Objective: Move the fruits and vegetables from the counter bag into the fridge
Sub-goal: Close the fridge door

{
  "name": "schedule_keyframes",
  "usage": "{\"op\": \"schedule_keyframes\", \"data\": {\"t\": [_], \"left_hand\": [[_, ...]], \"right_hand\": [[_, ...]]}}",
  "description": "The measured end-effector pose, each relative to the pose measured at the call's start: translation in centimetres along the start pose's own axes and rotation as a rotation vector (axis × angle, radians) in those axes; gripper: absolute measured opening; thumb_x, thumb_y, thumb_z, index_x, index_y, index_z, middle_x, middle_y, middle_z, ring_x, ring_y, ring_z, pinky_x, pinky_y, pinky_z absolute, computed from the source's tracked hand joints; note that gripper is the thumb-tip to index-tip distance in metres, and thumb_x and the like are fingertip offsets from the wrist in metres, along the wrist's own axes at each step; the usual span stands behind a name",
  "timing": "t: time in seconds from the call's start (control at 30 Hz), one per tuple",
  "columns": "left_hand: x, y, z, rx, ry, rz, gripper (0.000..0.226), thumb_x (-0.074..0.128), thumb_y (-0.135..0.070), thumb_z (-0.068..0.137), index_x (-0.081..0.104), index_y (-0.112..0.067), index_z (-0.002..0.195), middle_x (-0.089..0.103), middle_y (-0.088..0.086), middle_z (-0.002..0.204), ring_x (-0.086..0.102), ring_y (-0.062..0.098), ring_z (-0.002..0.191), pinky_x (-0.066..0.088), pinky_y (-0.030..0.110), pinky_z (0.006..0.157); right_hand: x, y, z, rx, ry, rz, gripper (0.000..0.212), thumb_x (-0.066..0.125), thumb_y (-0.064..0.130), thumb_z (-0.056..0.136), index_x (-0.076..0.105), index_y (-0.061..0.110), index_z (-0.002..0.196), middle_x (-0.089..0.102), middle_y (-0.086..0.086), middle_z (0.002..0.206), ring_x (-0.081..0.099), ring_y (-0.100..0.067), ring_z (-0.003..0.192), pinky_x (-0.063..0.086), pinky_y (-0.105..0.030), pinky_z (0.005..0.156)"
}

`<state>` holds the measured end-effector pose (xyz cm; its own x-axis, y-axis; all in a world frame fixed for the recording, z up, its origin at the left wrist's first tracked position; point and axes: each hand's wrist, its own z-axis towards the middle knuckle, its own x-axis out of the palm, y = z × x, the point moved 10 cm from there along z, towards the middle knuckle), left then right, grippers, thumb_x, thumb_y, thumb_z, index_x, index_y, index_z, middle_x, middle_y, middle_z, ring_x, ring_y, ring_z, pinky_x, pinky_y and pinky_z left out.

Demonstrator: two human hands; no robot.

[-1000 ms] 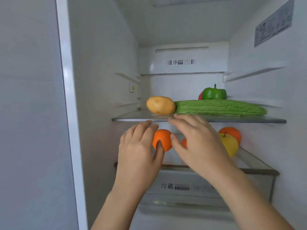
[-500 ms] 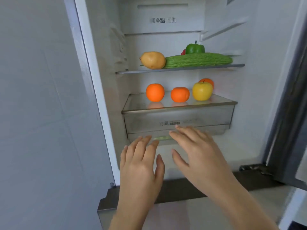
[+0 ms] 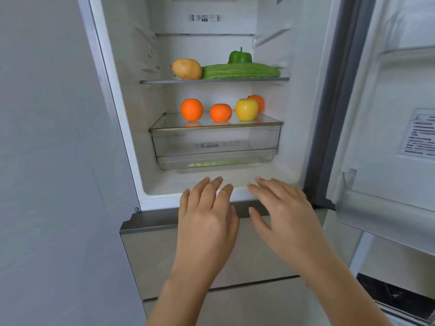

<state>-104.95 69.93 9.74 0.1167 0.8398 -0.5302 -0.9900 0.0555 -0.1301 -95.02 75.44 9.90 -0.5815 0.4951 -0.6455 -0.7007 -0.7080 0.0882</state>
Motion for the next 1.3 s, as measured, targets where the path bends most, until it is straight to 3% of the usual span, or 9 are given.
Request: {"op": "schedule_keyframes", "data": {"t": [0.23,0.4,0.83,1.07,1.2,1.3], "left_hand": [[-0.1,-9.1,-3.5,-0.081,0.052,-0.006,0.035,0.046,-0.022,0.079,0.064,-0.009,0.107,0.065,0.009,0.113,0.057,0.030,0.110,0.046,0.050,0.091],[-0.5,-14.3,-6.8,-0.111,0.110,0.004,0.035,0.046,-0.022,0.078,0.064,-0.010,0.105,0.065,0.009,0.112,0.058,0.029,0.106,0.048,0.049,0.087],[-8.3,-20.5,-11.7,-0.076,0.068,0.067,0.034,0.045,-0.021,0.077,0.063,-0.010,0.104,0.066,0.009,0.109,0.060,0.031,0.104,0.049,0.050,0.085],[-10.0,-22.9,-17.4,-0.103,0.114,0.001,0.035,0.044,-0.023,0.078,0.065,-0.011,0.103,0.066,0.006,0.108,0.061,0.028,0.102,0.050,0.047,0.084],[-10.0,-25.8,-18.7,-0.115,0.138,-0.046,0.036,0.043,-0.024,0.078,0.065,-0.011,0.104,0.066,0.007,0.108,0.061,0.027,0.102,0.051,0.048,0.084],[-9.9,-29.6,-18.1,-0.081,0.128,-0.089,0.035,0.044,-0.023,0.078,0.065,-0.011,0.103,0.066,0.006,0.108,0.060,0.026,0.102,0.048,0.040,0.087]], "right_hand": [[-6.5,-5.0,-6.1,-0.010,0.038,0.004,0.044,0.041,0.033,0.078,0.066,0.012,0.107,0.066,-0.007,0.112,0.062,-0.029,0.103,0.049,-0.056,0.084],[-10.5,-7.2,-10.3,-0.011,0.038,-0.023,0.037,0.058,0.026,0.070,0.067,0.012,0.103,0.068,-0.007,0.107,0.064,-0.029,0.099,0.046,-0.052,0.084],[-17.8,-6.7,-17.4,0.060,0.070,0.057,0.040,0.056,0.025,0.074,0.064,0.009,0.110,0.065,-0.010,0.115,0.060,-0.033,0.106,0.047,-0.059,0.083],[-19.8,-4.5,-22.5,0.084,0.120,0.025,0.037,0.074,0.015,0.072,0.065,0.009,0.107,0.067,-0.011,0.110,0.063,-0.033,0.100,0.049,-0.059,0.081],[-23.4,-6.6,-24.7,0.116,0.097,-0.026,0.033,0.065,0.018,0.074,0.066,0.009,0.105,0.068,-0.011,0.108,0.064,-0.032,0.098,0.048,-0.055,0.083],[-26.5,-9.6,-25.9,0.167,0.064,-0.043,0.036,0.075,0.013,0.071,0.066,0.006,0.106,0.067,-0.013,0.108,0.063,-0.033,0.098,0.047,-0.055,0.082]]}}
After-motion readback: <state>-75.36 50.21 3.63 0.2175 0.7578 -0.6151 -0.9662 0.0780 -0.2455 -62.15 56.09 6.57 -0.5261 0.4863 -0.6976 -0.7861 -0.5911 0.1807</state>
